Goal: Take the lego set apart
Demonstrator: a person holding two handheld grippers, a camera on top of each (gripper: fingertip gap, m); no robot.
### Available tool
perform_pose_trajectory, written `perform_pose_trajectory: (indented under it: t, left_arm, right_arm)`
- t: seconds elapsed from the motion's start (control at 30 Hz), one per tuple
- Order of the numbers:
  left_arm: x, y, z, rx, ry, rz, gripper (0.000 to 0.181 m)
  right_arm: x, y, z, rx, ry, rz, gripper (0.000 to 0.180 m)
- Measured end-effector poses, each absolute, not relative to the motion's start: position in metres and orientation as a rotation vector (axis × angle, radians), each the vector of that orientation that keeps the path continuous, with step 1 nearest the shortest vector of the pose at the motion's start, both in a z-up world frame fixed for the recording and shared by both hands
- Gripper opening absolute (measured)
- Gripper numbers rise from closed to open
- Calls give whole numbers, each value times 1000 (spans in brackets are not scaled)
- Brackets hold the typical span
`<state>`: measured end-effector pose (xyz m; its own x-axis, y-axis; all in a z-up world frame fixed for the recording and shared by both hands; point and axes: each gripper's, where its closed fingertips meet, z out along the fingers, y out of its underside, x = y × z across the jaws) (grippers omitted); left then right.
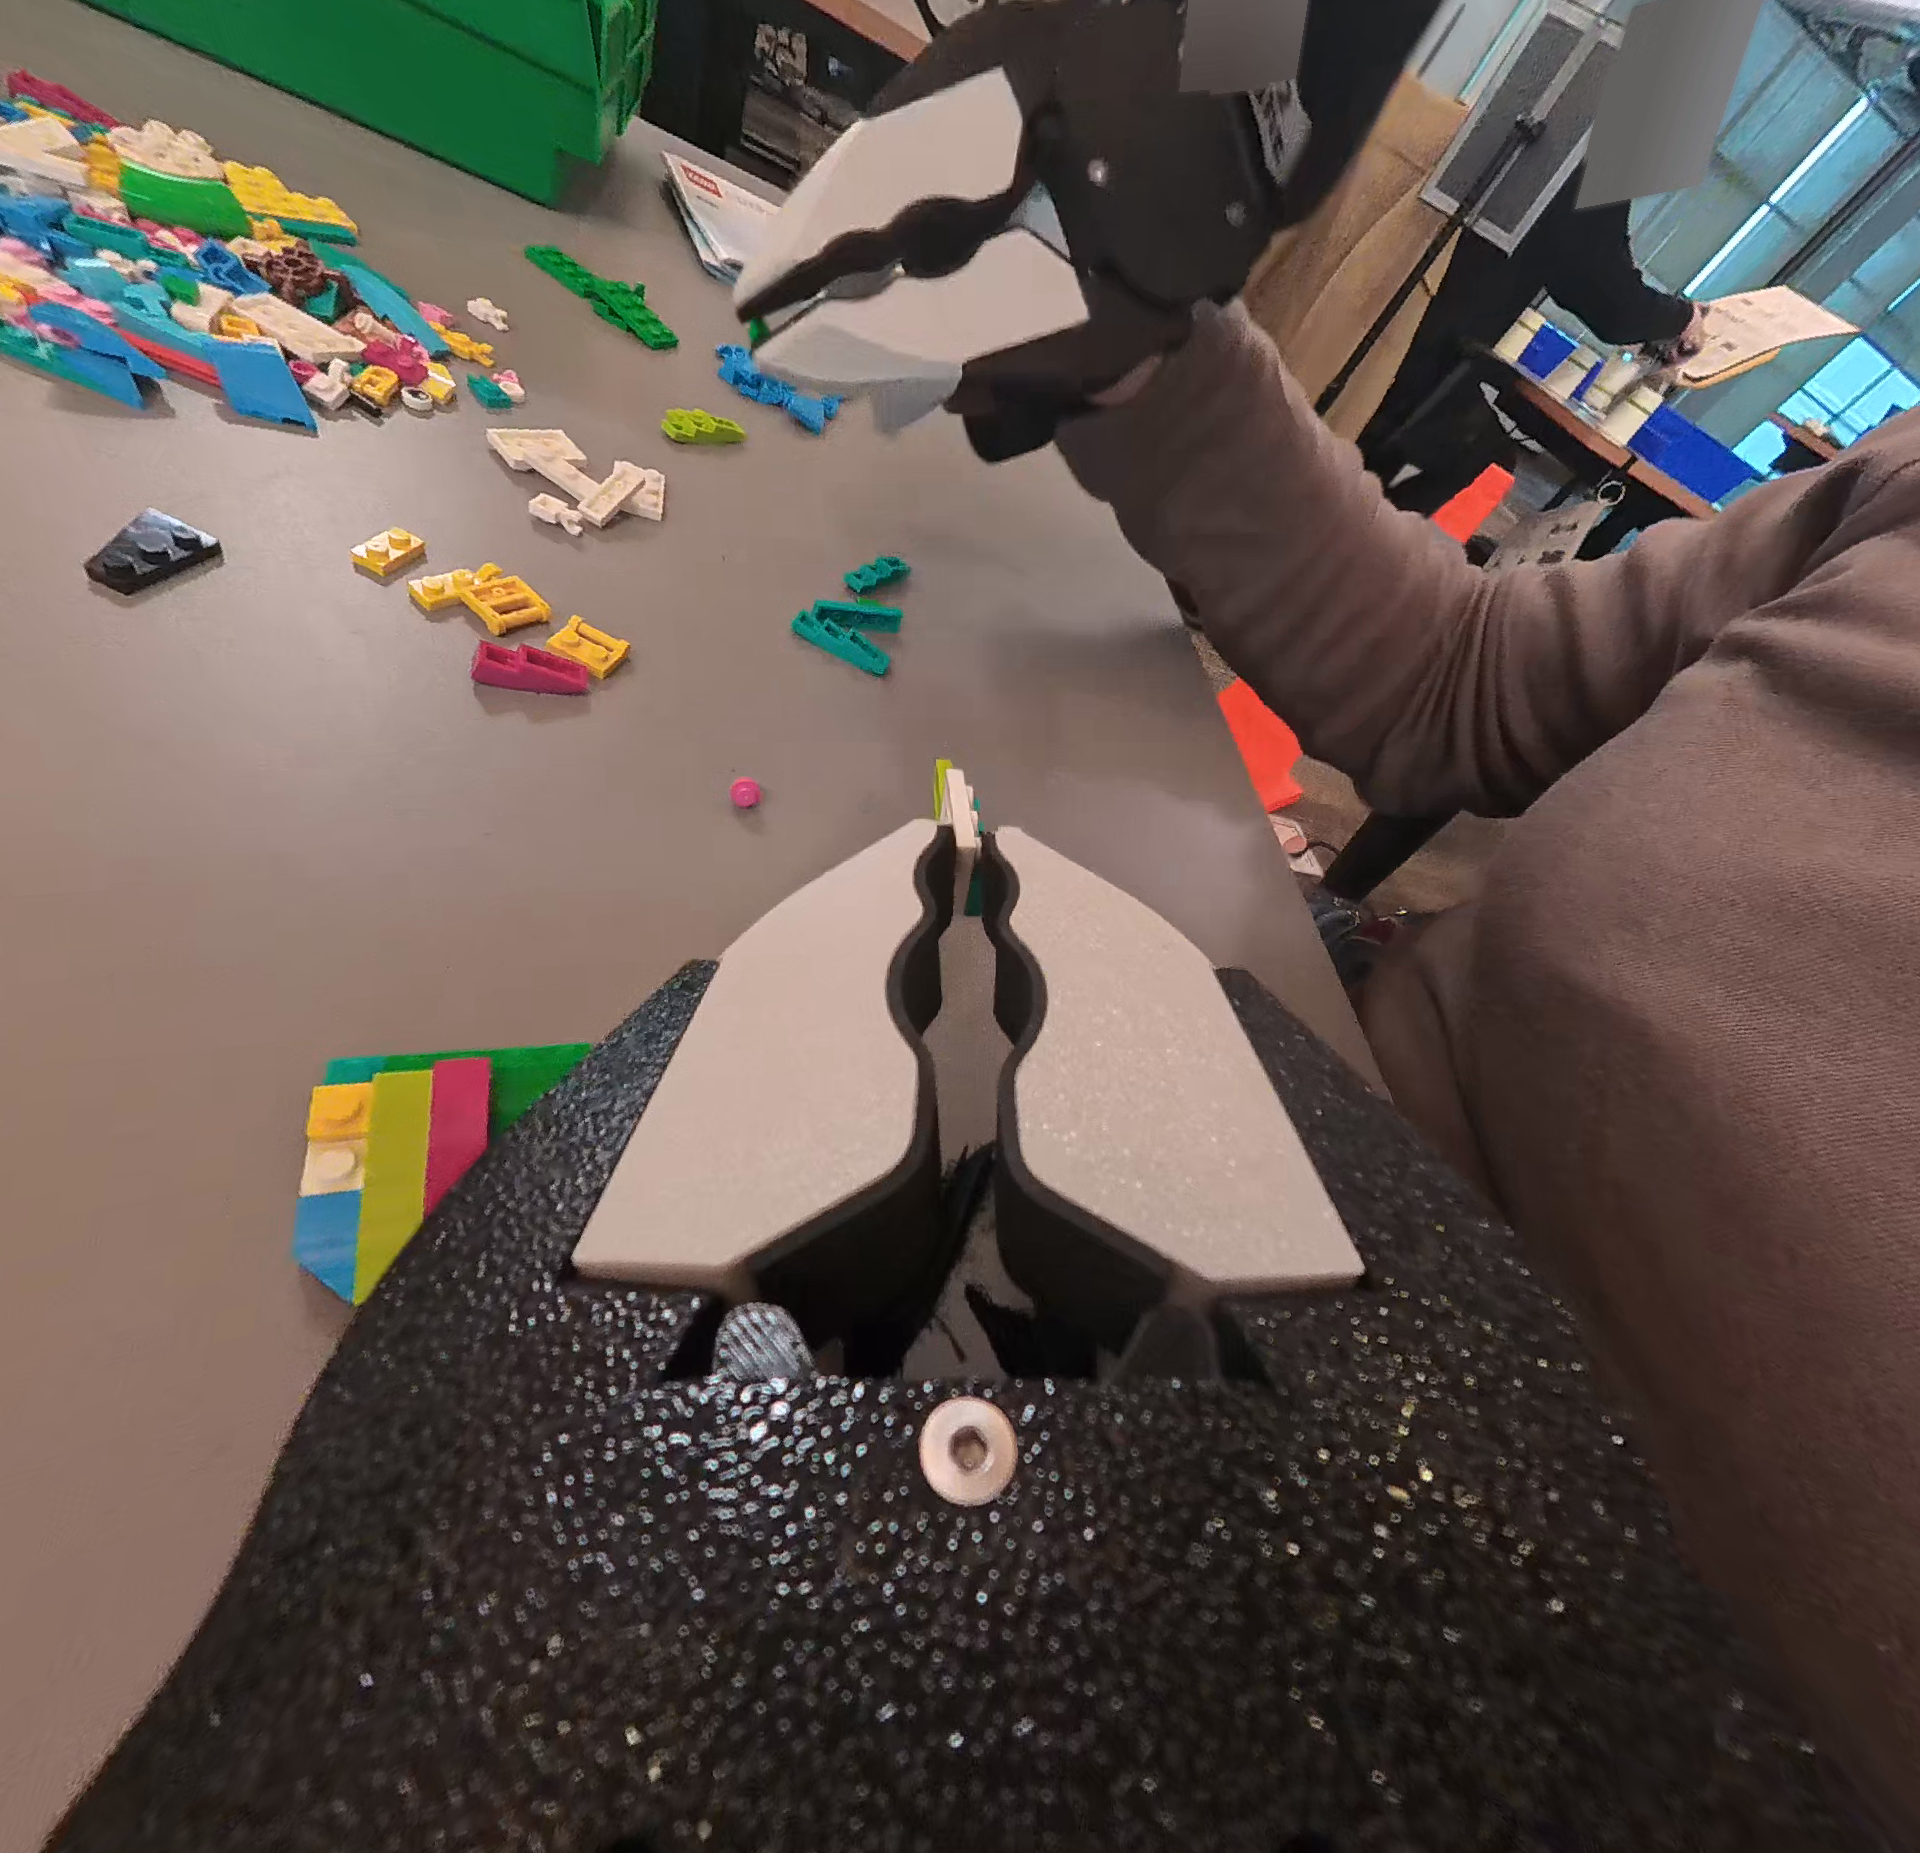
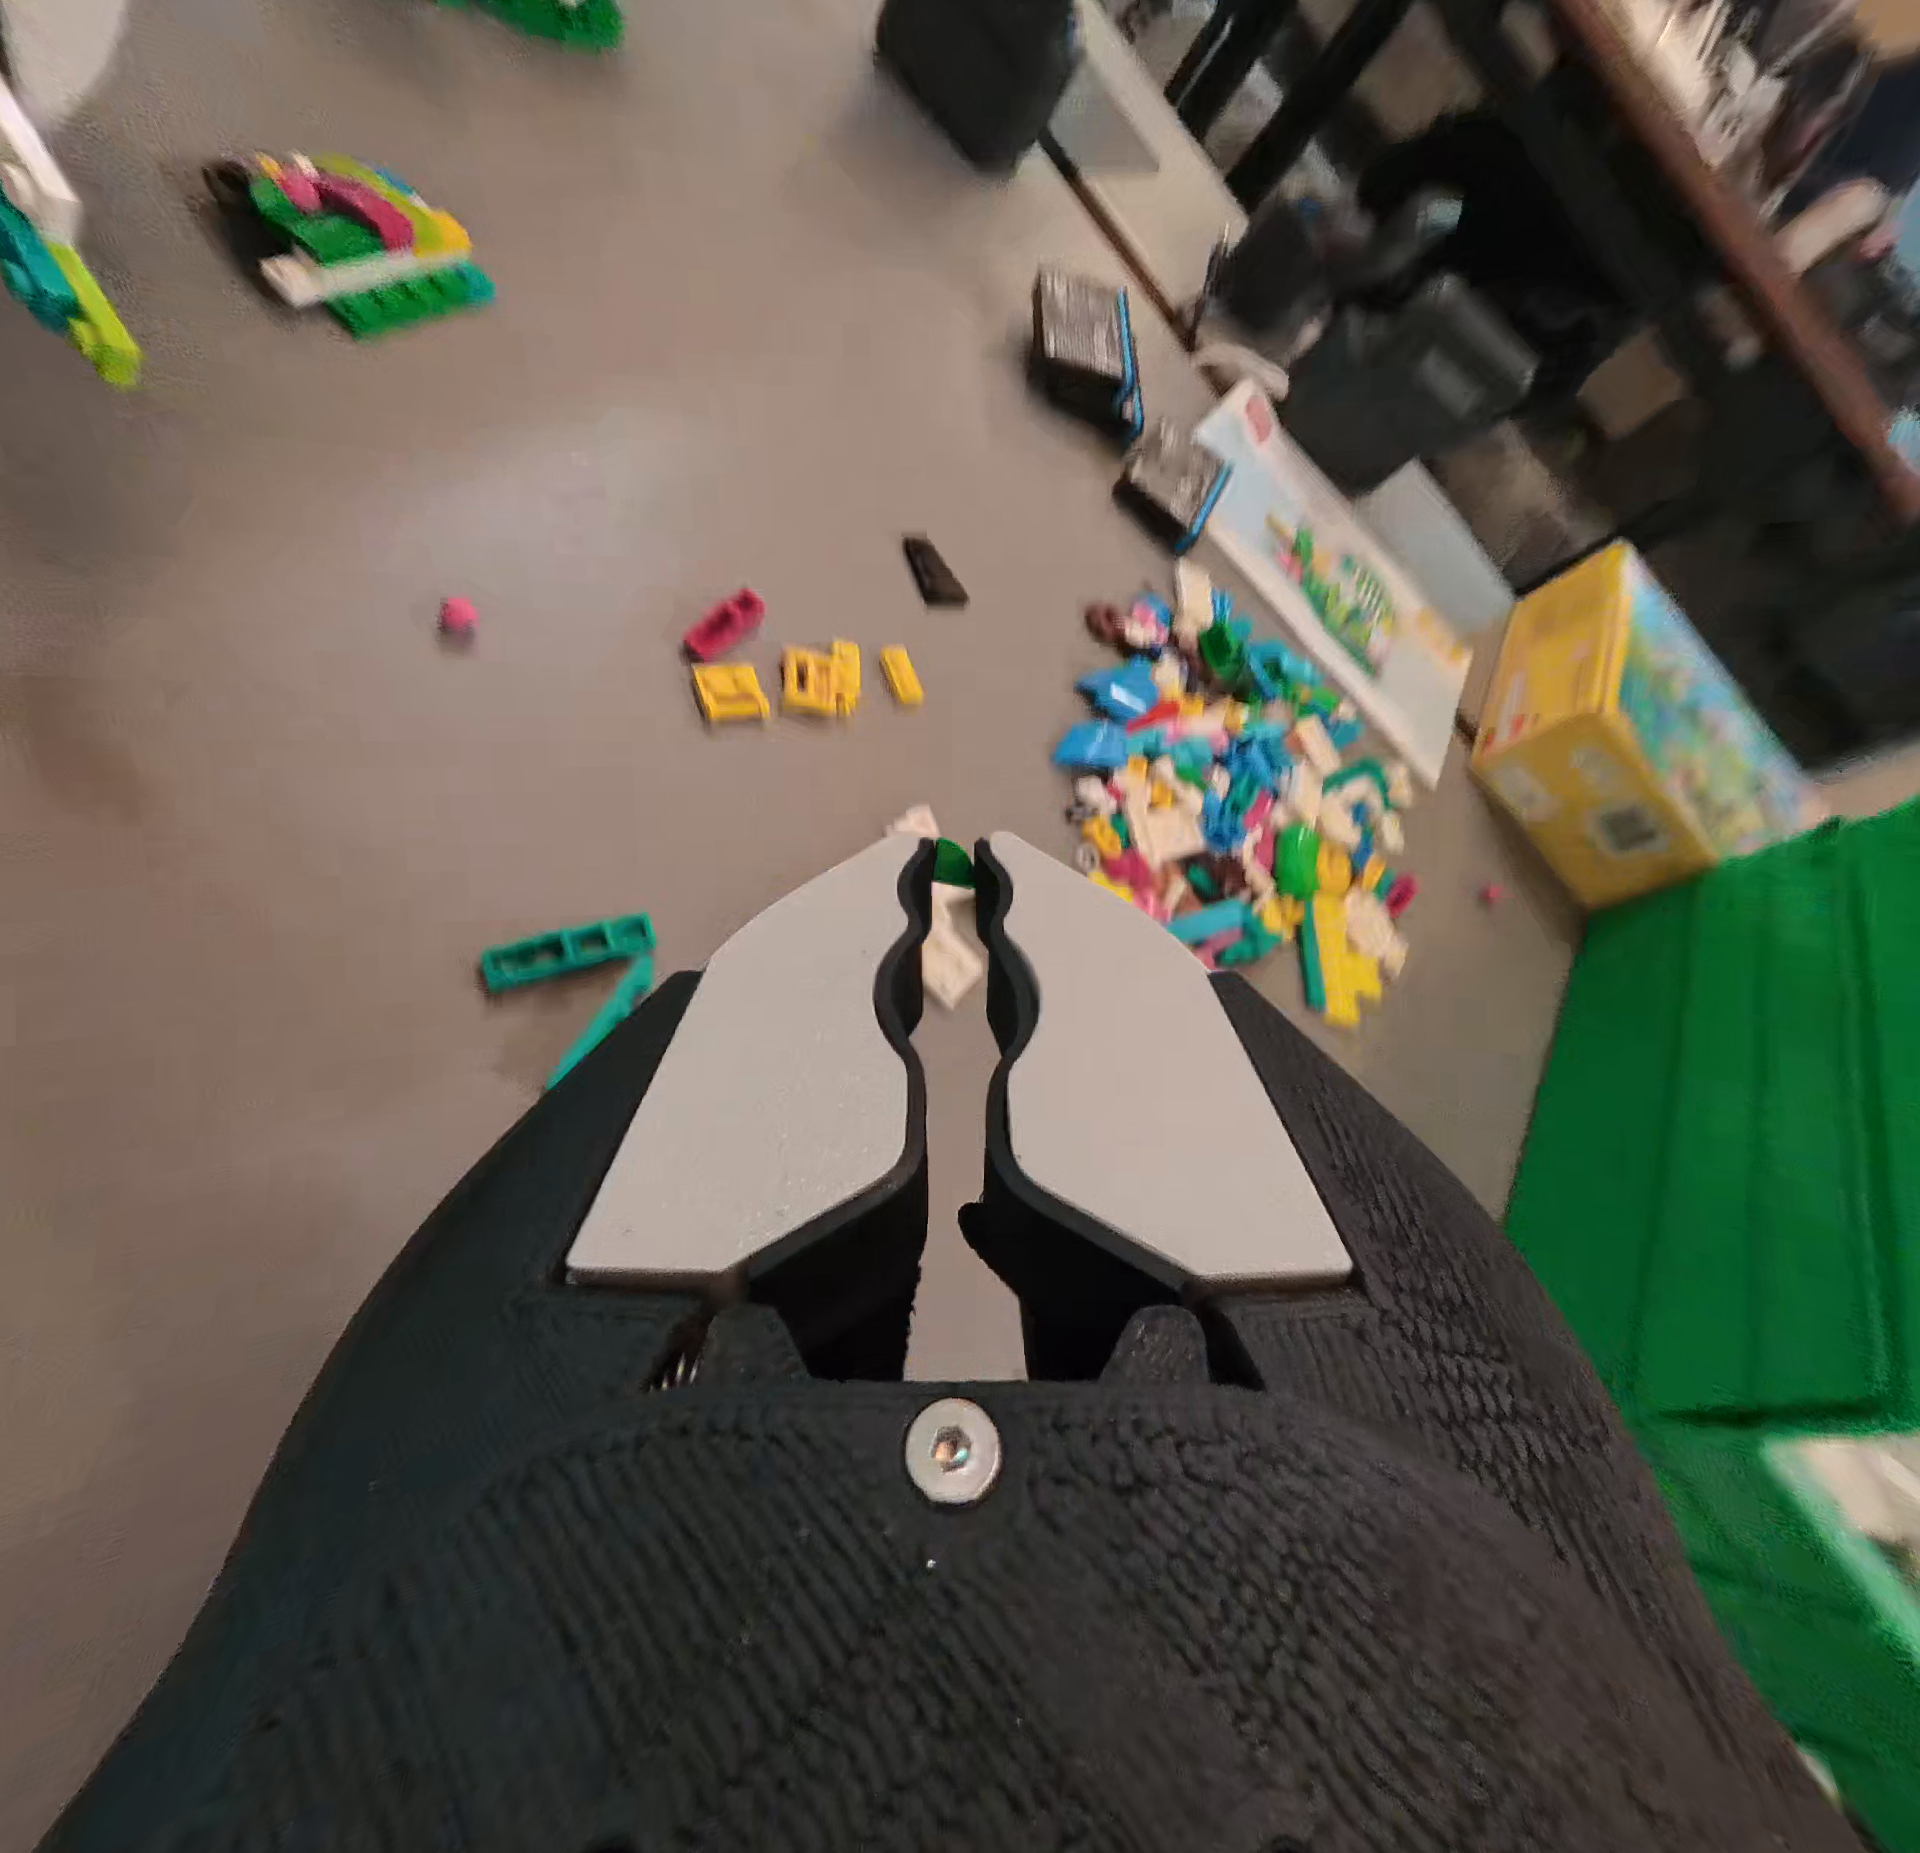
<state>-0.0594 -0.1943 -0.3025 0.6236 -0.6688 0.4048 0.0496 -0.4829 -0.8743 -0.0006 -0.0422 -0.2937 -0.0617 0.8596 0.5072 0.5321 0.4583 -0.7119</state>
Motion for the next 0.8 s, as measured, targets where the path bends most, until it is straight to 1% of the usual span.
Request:
perform_pose_trajectory:
  t: [0.13, 0.23, 0.37, 0.63, 0.8]
  left_arm:
    - [-57, -196, -309, -1917, 485, -997, 4]
    - [-56, -197, -309, -1921, 478, -1048, 4]
    - [-57, -196, -310, -1932, 456, -1080, 4]
    - [-56, -197, -312, -1947, 463, -1091, 4]
    - [-55, -198, -315, -1964, 467, -1097, 4]
  right_arm:
    - [31, -20, -297, -1315, -1710, 440, 6]
    - [53, -20, -305, -1389, -1754, 457, 6]
    - [77, -3, -311, -1458, -1714, 345, 6]
    - [66, -14, -327, -1463, -1783, 418, 6]
    - [83, 47, -318, -1597, -1558, 133, 6]
